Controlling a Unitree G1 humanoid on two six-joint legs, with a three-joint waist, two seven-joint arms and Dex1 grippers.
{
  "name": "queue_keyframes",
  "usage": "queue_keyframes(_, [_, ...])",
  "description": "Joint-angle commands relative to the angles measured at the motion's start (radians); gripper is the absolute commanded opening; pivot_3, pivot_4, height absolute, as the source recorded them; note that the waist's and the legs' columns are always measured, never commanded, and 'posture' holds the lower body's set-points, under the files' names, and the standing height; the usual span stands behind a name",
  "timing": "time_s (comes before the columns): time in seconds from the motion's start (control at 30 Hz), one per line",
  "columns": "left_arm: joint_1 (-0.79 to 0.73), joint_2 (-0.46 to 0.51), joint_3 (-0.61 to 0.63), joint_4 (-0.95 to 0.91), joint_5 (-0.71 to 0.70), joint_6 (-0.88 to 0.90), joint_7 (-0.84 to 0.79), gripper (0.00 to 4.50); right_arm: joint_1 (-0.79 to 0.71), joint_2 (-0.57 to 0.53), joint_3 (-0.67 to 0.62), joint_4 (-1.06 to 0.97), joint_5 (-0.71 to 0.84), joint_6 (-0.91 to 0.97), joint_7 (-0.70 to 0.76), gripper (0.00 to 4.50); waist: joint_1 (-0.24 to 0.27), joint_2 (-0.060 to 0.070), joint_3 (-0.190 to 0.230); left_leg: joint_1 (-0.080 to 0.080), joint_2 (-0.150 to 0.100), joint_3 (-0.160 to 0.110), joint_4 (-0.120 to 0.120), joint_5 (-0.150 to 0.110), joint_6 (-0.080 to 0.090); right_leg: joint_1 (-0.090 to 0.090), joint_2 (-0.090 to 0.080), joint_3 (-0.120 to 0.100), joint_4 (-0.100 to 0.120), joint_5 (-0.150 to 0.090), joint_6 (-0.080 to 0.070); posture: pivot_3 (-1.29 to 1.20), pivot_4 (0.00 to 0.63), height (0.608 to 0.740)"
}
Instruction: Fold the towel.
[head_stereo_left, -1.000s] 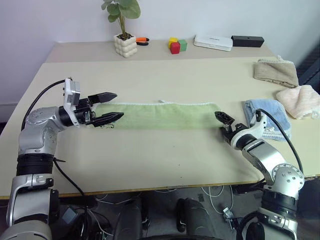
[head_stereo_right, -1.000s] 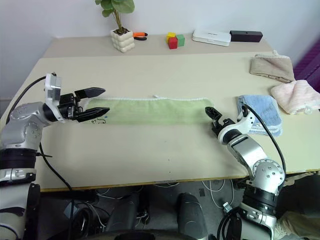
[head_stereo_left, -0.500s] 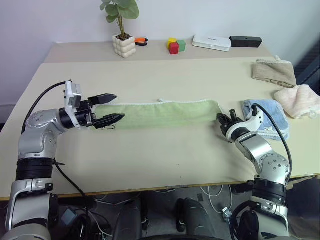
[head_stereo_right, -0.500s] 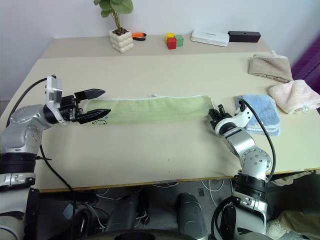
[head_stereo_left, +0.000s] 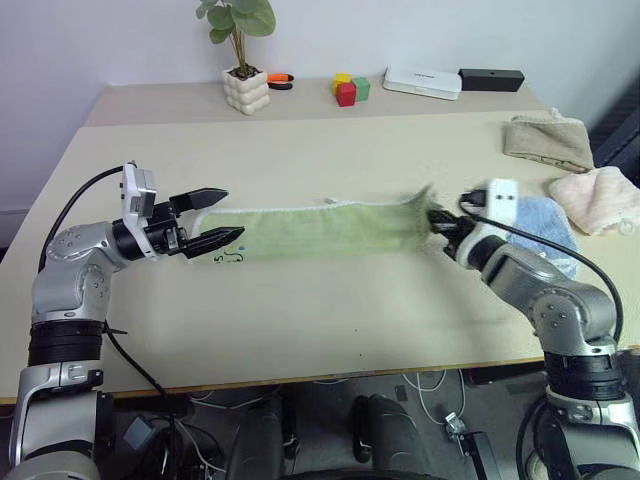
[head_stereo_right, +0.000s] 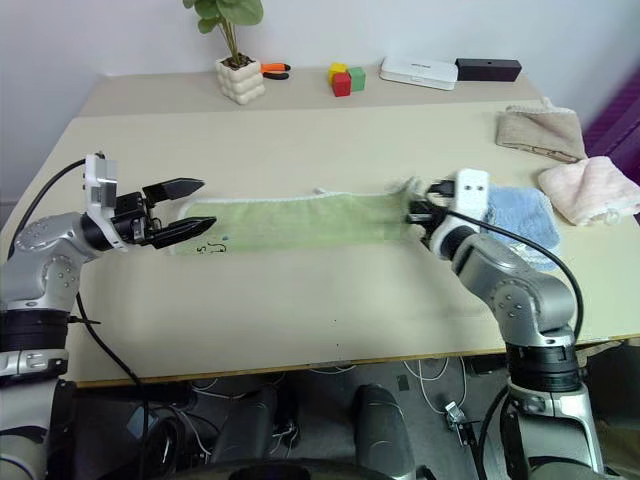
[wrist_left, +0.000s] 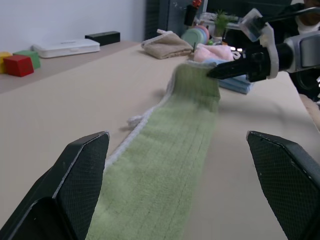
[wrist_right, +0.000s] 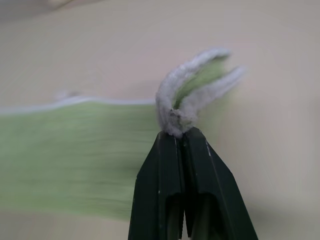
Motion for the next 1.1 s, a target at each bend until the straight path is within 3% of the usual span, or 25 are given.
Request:
queue_keyframes(0.03, [-0.001, 0.009, 0.027, -0.008, -0.011, -0.013, 0.004, 4.5, -0.062, -0.019, 0.131, -0.063, -0.109, -0.016, 0.117, 0.02, 0.002, 0.0, 0.0, 0.0, 0.0, 0.0, 0.0, 0.0, 0.0, 0.0, 0.0, 0.0, 0.0, 0.0, 0.0, 0.0, 0.15, 0.74])
queue_keyframes(0.2, [0.021, 0.006, 0.037, -0.03, -0.016, -0.012, 0.015, 4.5, -0.142, 0.049, 0.254, -0.006, -0.209, -0.033, 0.232, 0.02, 0.002, 0.0, 0.0, -0.002, 0.0, 0.0, 0.001, 0.0, 0.0, 0.0, 0.0, 0.0, 0.0, 0.0, -0.001, 0.0, 0.15, 0.74])
queue_keyframes(0.53, [0.121, 0.02, 0.079, -0.137, -0.053, 0.01, 0.063, 4.5, -0.235, 0.213, 0.359, 0.175, -0.357, -0.075, 0.378, 0.02, 0.001, -0.001, 0.0, -0.002, -0.001, 0.0, 0.001, 0.0, -0.001, -0.001, 0.0, -0.001, 0.001, 0.0, 0.0, 0.0, 0.15, 0.74])
queue_keyframes(0.93, [0.179, 0.023, 0.101, -0.196, -0.071, 0.022, 0.098, 4.5, -0.24, 0.272, 0.431, 0.23, -0.51, -0.168, 0.498, 0.02, -0.001, -0.001, 0.0, -0.002, 0.0, 0.0, 0.001, 0.001, -0.002, -0.001, 0.0, -0.001, 0.001, 0.0, 0.0, 0.0, 0.15, 0.74])
queue_keyframes(1.03, [0.172, 0.017, 0.094, -0.191, -0.07, 0.023, 0.099, 4.5, -0.216, 0.279, 0.451, 0.236, -0.536, -0.163, 0.521, 0.78, -0.001, -0.001, 0.0, -0.002, 0.0, 0.001, 0.001, 0.001, -0.002, -0.001, 0.0, -0.001, 0.001, 0.0, 0.0, 0.0, 0.15, 0.74])
queue_keyframes(1.1, [0.166, 0.012, 0.088, -0.188, -0.071, 0.025, 0.099, 4.5, -0.206, 0.291, 0.443, 0.24, -0.557, -0.177, 0.507, 1.77, -0.001, -0.001, 0.0, -0.002, 0.0, 0.001, 0.001, 0.001, -0.002, -0.001, 0.0, -0.001, 0.001, 0.0, 0.0, 0.0, 0.15, 0.74])
